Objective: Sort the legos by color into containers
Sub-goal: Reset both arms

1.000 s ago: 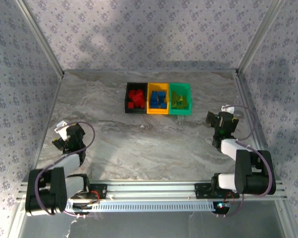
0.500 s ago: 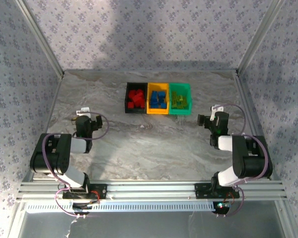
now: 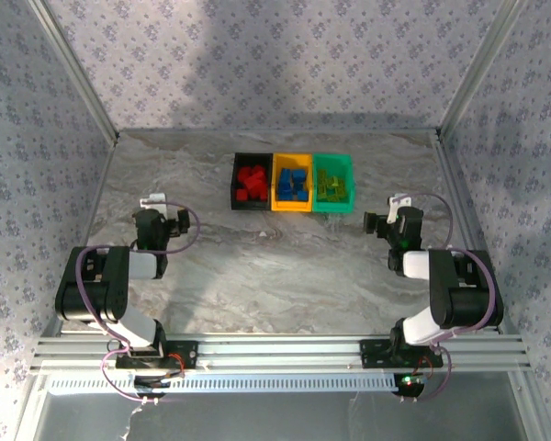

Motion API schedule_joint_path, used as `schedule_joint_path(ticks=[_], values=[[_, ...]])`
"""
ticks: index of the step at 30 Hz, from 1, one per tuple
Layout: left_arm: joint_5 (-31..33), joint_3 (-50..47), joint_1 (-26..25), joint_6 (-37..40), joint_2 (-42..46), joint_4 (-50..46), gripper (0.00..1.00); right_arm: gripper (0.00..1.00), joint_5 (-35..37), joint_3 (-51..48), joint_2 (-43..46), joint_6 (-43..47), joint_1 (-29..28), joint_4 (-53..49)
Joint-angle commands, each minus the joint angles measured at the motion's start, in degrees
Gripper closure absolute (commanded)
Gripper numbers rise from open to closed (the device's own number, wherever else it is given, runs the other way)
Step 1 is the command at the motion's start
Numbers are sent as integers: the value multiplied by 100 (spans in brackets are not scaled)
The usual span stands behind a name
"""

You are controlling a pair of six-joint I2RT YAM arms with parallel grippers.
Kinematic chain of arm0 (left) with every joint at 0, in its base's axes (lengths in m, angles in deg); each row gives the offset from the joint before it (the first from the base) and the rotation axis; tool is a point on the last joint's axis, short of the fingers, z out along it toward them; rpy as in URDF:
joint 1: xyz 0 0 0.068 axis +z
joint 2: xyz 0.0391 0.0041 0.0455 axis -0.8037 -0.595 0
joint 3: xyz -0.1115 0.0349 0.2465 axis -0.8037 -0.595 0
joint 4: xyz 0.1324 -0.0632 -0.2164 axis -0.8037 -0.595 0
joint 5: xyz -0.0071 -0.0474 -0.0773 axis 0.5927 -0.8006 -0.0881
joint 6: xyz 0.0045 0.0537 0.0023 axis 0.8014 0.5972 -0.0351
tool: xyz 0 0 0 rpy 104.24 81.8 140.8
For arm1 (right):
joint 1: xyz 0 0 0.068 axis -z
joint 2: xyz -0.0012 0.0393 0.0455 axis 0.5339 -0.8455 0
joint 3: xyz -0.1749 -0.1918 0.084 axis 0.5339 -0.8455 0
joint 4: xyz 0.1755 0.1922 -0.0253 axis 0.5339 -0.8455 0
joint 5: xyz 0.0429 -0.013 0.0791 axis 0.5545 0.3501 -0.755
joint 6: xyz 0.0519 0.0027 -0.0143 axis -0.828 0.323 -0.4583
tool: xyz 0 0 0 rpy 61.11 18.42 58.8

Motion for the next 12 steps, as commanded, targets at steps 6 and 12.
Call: schedule_joint_path(ticks=[6, 12], values=[[-133, 109, 31, 95, 25, 7, 0, 0, -89, 138, -34, 117, 19, 125], [-319, 151, 108, 60, 27, -79, 0, 0, -120, 136, -33, 109, 30, 124]])
